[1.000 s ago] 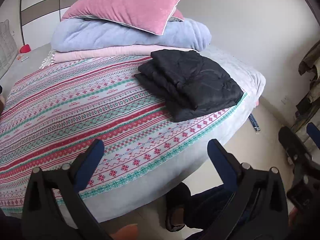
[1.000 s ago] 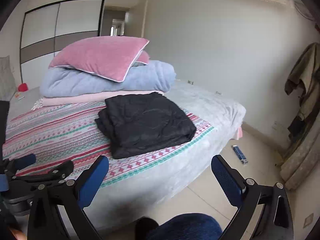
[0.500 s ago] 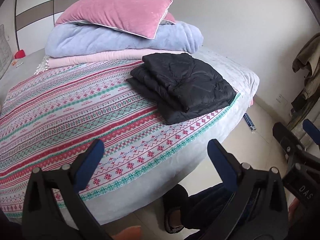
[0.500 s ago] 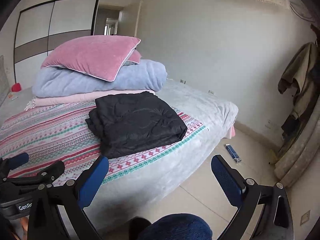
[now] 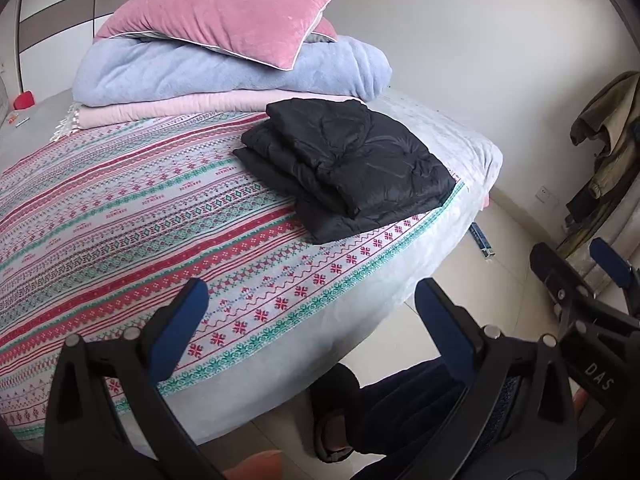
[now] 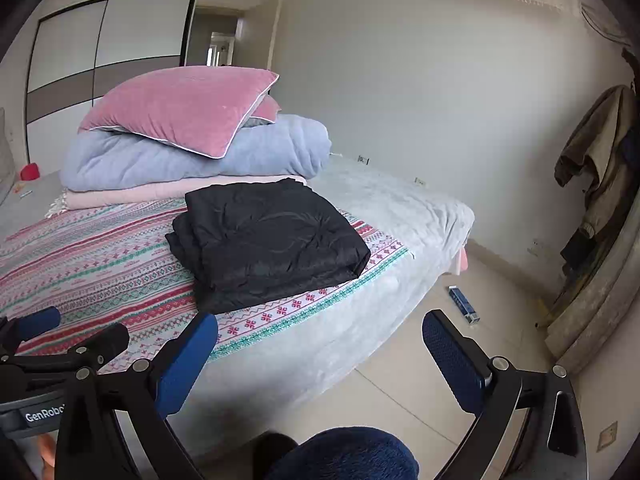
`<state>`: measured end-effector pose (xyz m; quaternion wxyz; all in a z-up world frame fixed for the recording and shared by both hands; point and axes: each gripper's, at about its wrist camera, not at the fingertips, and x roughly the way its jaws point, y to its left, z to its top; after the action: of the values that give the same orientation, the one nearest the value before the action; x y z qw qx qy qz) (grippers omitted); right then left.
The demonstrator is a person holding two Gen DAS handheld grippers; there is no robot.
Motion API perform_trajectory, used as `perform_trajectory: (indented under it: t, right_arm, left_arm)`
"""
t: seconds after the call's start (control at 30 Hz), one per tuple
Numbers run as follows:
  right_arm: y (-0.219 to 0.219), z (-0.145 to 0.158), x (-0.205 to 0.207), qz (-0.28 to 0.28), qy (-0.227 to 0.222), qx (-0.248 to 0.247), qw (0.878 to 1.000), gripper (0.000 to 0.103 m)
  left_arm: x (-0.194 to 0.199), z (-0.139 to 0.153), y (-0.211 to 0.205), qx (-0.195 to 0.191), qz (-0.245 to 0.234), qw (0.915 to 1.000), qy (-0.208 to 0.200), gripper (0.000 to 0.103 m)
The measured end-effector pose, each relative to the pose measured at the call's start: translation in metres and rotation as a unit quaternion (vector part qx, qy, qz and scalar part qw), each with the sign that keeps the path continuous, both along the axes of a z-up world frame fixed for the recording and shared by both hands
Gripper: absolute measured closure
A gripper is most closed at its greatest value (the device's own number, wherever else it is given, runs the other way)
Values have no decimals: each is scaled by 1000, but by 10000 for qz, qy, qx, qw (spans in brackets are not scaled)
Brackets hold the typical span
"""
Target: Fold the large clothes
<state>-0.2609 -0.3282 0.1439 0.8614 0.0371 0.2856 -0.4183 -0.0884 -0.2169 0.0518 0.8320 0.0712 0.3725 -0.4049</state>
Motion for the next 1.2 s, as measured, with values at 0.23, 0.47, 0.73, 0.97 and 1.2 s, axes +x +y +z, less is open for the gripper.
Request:
perform_trajectory:
  t: [0.23,0.47,0.73,0.97,1.2]
  right_arm:
    - [-4,-3,-1,-19,7,30,10000,0]
    - [-7,-4,-1,-16,19,61,10000,0]
    - [-8,-6,-1,-11,46,68,10000,0]
    - [-9,-6,-1,-16,58,58,10000,0]
    - [-9,-7,-1,-10,71,33,10000,0]
  left_arm:
    - [-3,-1,-1,3,-74,10000,10,1]
    - [-2,0,0,-11,-54,10000,-3,1]
    - [-6,1,-3,-8,-110,9999,-62,1]
    - [-8,2,-3,-25,-160,9998,-86,1]
    - [-9,3,-2,-58,-181,9998,-85,1]
